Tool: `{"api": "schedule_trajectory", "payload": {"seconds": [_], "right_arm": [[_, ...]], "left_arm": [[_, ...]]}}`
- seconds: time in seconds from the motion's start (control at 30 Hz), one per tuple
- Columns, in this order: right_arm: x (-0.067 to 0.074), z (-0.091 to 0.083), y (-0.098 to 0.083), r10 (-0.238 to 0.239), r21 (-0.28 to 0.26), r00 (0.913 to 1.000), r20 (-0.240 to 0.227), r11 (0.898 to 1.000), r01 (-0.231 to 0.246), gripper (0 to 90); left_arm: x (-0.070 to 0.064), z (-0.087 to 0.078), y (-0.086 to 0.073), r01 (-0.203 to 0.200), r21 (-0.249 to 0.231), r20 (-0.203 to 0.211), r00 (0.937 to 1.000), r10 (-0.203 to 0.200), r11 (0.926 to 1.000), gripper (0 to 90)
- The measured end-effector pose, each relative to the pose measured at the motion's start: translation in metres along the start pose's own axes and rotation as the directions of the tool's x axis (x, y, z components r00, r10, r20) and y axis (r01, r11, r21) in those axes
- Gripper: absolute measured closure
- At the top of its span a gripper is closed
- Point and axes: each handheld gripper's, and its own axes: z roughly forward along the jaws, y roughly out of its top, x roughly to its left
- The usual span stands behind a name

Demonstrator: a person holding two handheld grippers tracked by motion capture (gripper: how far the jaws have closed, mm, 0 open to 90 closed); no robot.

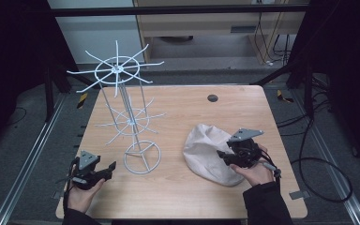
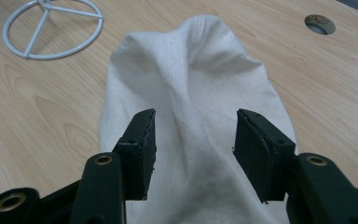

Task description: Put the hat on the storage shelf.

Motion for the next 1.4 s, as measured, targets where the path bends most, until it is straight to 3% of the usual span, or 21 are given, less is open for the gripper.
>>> {"api": "schedule_trajectory", "payload": {"seconds": [0.4,0.83,1.03,1.23,1.4], "right_arm": [[-0.002,0.029,0.010,-0.019,0.104,0.9995,-0.024,0.994,0.021,53.2],[-0.001,0.057,0.012,-0.021,0.186,0.9991,-0.036,0.982,0.027,71.7],[0.001,0.057,0.013,-0.026,0.187,0.9989,-0.038,0.982,0.033,86.3],[-0.001,0.051,0.013,-0.019,0.173,0.9992,-0.036,0.985,0.025,87.9],[-0.002,0.039,0.012,-0.009,0.125,0.9994,-0.033,0.992,0.013,88.1]], "left_arm": [[0.015,0.003,-0.004,0.029,0.021,-0.038,0.9989,-0.028,0.9994,32.3],[0.015,0.005,-0.005,0.033,0.034,-0.027,0.9991,-0.033,0.9989,33.1],[0.016,0.005,-0.005,0.035,0.037,-0.025,0.9991,-0.034,0.9987,33.8],[0.016,0.006,-0.005,0.036,0.044,-0.022,0.9991,-0.035,0.9984,34.4],[0.016,0.005,-0.005,0.042,0.041,-0.020,0.9990,-0.041,0.9983,34.6]]}}
